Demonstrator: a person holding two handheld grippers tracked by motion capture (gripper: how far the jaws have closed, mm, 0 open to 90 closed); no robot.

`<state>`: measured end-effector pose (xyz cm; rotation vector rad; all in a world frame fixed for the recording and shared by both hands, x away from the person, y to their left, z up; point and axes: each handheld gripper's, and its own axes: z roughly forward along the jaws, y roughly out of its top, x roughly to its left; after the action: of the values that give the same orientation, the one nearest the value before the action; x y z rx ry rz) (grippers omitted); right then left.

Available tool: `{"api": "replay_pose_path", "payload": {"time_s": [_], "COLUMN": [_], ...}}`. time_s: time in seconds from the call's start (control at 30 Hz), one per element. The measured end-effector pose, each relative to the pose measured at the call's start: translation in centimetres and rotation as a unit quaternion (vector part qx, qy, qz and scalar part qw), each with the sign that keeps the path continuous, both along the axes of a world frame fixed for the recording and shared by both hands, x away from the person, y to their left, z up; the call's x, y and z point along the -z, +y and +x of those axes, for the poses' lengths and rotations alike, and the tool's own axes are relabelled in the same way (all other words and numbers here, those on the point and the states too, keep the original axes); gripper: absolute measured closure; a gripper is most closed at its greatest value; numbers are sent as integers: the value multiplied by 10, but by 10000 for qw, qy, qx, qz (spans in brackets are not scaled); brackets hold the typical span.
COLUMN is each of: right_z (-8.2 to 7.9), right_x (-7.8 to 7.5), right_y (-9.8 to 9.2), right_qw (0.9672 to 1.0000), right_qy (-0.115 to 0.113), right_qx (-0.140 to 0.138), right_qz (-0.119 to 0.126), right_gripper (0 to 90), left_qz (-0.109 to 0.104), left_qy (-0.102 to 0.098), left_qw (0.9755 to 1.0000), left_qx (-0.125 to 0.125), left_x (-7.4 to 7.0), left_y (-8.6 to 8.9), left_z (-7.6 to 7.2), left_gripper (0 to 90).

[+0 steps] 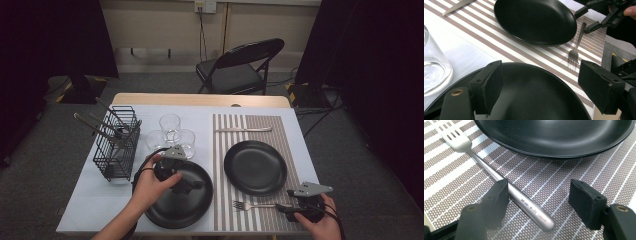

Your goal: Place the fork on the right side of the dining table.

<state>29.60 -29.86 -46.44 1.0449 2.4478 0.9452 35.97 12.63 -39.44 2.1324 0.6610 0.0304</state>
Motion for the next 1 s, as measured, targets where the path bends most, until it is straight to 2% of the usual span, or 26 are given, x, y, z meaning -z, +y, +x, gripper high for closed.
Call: {"api": "replay_pose_path", "payload": {"time_s": [0.13,0.27,0.5,0.83,1.0], "right_z": [0,2,2,3,2], "right_x": [0,0,0,0,-7], "right_y": [-3,-3,-3,-3,-5], "right_qw": [10000,10000,9999,9999,9997], "right_qy": [31,-50,-3,-63,-49], "right_qx": [46,39,83,93,108], "right_qz": [71,45,67,79,221], "right_gripper": [319,325,319,321,305], "left_qz": [14,1,12,13,49], "left_qy": [7,17,17,16,6], "left_qw": [10000,10000,10000,10000,10000], "left_qx": [11,18,1,2,-6], "left_x": [1,1,1,1,1], "left_y": [-1,-1,0,0,2], "left_z": [0,0,0,0,0], "left_gripper": [202,202,202,202,201]}}
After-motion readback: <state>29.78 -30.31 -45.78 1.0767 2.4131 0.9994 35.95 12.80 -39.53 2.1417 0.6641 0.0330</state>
